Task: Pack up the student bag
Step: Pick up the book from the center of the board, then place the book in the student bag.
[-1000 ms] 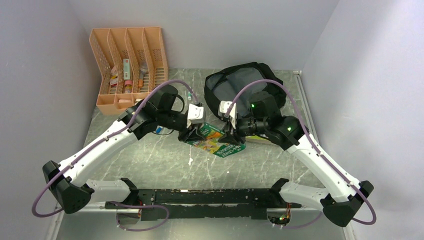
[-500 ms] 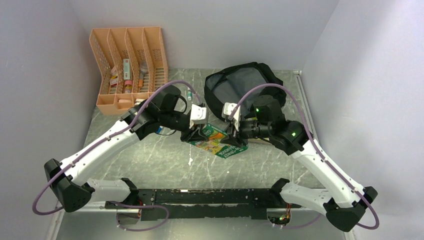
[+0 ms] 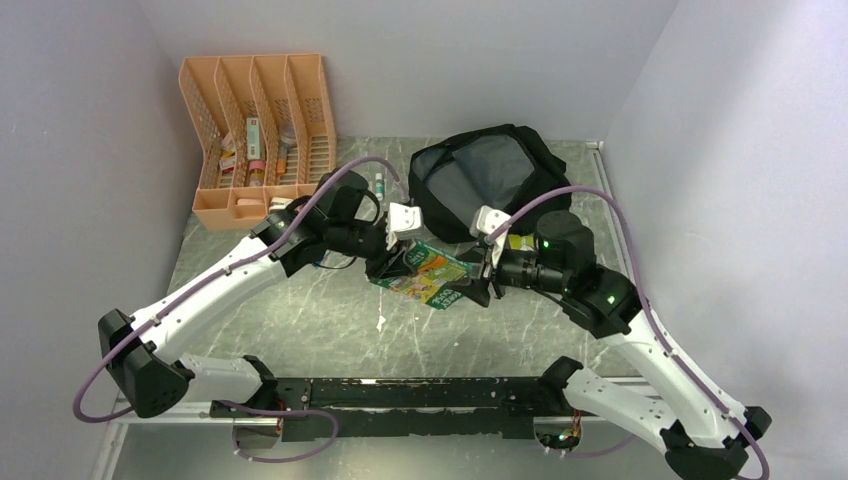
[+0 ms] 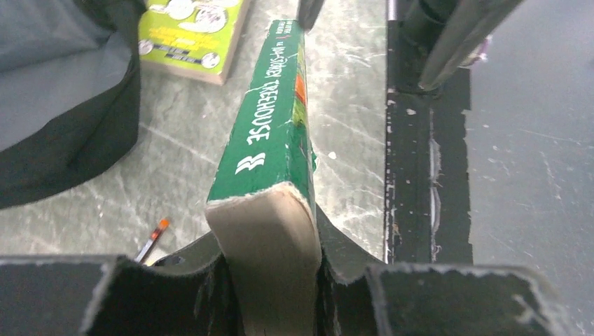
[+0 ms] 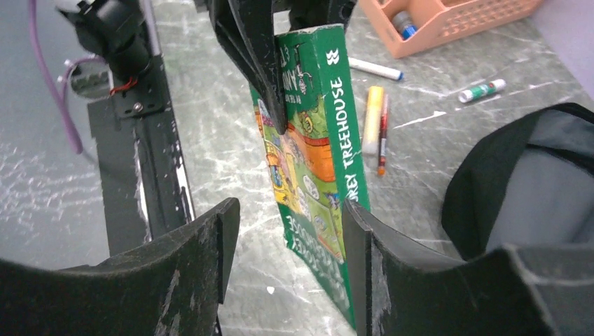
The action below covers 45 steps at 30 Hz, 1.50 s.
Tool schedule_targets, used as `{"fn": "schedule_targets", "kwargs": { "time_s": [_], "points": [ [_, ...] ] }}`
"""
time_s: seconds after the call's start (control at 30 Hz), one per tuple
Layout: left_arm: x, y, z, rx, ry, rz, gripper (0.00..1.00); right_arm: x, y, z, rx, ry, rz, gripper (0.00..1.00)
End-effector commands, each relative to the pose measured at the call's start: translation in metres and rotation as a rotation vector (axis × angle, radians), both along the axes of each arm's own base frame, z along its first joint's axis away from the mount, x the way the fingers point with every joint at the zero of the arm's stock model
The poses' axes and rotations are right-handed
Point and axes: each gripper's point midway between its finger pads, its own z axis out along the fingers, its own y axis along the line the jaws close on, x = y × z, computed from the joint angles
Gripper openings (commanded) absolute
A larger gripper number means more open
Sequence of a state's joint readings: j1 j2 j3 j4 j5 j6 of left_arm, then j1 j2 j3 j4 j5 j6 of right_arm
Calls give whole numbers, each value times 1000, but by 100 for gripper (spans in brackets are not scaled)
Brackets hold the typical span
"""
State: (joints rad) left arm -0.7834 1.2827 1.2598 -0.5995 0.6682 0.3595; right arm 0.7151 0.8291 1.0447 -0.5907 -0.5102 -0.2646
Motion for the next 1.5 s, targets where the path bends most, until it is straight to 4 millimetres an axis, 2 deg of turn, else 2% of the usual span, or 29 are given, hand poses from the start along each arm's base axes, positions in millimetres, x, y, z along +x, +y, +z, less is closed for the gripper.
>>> {"fn": "schedule_targets", "kwargs": {
  "time_s": [0.0,0.13,0.23,0.37,0.47,0.5,0.77,0.97,1.2,1.3,1.47],
  "points": [
    [29,-4,13,-41,-52,151,5,17,-7,21,111,-40,-155,59],
    [51,2,8,-25,-37,297,5,35,-16,27,180,-26,-305,60],
    [74,12,10,-46,-24,429,5,57,-30,27,239,1,-487,61],
    [114,48,15,-128,19,678,5,86,-54,20,246,21,-729,63],
    [130,78,18,-196,27,805,5,106,-66,-1,154,44,-868,65],
    [132,84,19,-211,19,827,5,114,-67,-15,87,59,-911,66],
    [128,106,25,-274,-11,881,5,170,-75,-75,-281,35,-1121,85],
    [125,111,28,-299,31,907,5,228,-77,-98,-434,-1,-1169,90],
    [117,116,23,-291,54,920,5,296,-100,-130,-571,10,-1202,91],
    [113,116,19,-285,66,918,5,317,-104,-141,-625,-4,-1200,91],
    [108,112,15,-281,91,890,5,348,-98,-154,-704,-44,-1176,94]
  ]
}}
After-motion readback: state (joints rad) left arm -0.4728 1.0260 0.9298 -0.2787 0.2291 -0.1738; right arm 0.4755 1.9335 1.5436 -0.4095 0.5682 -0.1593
